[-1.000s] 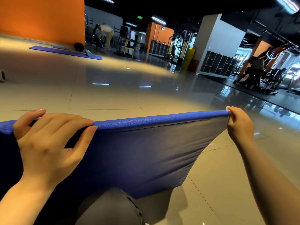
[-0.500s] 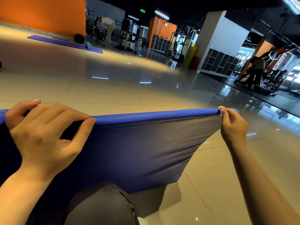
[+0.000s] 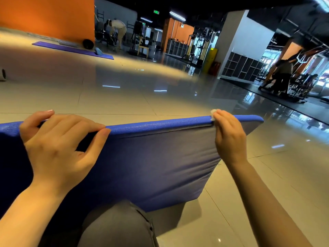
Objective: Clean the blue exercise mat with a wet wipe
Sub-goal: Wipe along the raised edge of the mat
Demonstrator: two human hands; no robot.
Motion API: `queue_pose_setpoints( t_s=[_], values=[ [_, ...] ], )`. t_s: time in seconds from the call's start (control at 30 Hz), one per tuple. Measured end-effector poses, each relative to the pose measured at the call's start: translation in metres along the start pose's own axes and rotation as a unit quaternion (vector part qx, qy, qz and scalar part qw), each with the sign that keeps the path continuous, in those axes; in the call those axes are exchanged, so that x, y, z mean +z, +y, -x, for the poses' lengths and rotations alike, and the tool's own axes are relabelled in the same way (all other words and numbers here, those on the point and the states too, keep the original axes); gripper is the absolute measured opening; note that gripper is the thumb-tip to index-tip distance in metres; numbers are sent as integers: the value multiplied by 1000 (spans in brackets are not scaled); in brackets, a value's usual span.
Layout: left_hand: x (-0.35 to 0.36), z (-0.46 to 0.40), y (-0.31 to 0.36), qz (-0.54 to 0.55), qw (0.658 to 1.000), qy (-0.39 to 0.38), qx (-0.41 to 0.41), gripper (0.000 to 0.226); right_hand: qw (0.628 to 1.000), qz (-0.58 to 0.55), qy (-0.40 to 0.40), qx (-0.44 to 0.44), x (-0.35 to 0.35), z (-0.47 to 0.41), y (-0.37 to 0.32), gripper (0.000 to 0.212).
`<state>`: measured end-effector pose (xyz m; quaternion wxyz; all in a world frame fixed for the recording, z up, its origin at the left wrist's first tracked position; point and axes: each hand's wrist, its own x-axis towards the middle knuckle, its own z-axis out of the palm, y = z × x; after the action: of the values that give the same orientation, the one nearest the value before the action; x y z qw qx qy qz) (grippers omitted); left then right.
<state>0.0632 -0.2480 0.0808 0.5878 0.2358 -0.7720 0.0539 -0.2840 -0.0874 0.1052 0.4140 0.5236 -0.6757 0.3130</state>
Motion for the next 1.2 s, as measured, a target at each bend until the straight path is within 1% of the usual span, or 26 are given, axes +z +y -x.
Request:
queue_pose_setpoints(
  t_s=[0.07, 0.13, 0.23, 0.3, 0.37, 0.43, 0.5, 0.6, 0.73, 0.8, 0.87, 0.93, 1.0, 1.1, 1.2],
  values=[
    [-1, 1, 6, -11, 1000, 10, 4, 32, 998, 18, -20, 53, -2, -2, 18, 32],
    [0, 1, 11, -21, 999, 27, 13, 30, 996, 6, -26, 86, -1, -3, 14, 35],
    [-1, 0, 16, -31, 998, 51, 27, 31, 987, -72, 3, 147, 2, -8, -32, 30],
    [-3, 0, 19, -47, 996, 68, 30, 32, 978, -131, 20, 158, 1, -10, -72, 26],
    [-4, 0, 21, -60, 995, 79, 33, 32, 974, -191, 15, 122, -1, -10, -119, 26],
    [-5, 0, 21, -60, 995, 76, 36, 32, 972, -232, -3, 49, 0, -6, -162, 26],
    [-8, 0, 20, -55, 995, 67, 40, 32, 969, -247, -10, -15, 1, -5, -185, 25],
    [-13, 0, 19, -55, 996, 57, 42, 30, 973, -222, -8, -62, 1, -8, -175, 24],
    [-16, 2, 22, -53, 996, 55, 44, 27, 985, -128, -3, -115, -4, -5, -132, 25],
    [-17, 4, 24, -54, 996, 53, 42, 26, 993, -86, -7, -84, -7, -4, -100, 24],
    [-18, 4, 25, -55, 996, 52, 40, 26, 998, -60, -7, -7, -12, -3, -72, 21],
    [-18, 5, 27, -56, 996, 50, 40, 25, 997, -54, -2, 59, -15, 1, -62, 18],
    [-20, 6, 29, -60, 996, 53, 41, 25, 994, -72, 9, 82, -14, 5, -74, 19],
    [-22, 7, 31, -64, 996, 46, 41, 27, 991, -114, 21, 73, -7, 10, -114, 29],
    [-25, 8, 32, -63, 997, 36, 38, 28, 980, -182, 39, 76, -4, 11, -152, 30]
  ],
)
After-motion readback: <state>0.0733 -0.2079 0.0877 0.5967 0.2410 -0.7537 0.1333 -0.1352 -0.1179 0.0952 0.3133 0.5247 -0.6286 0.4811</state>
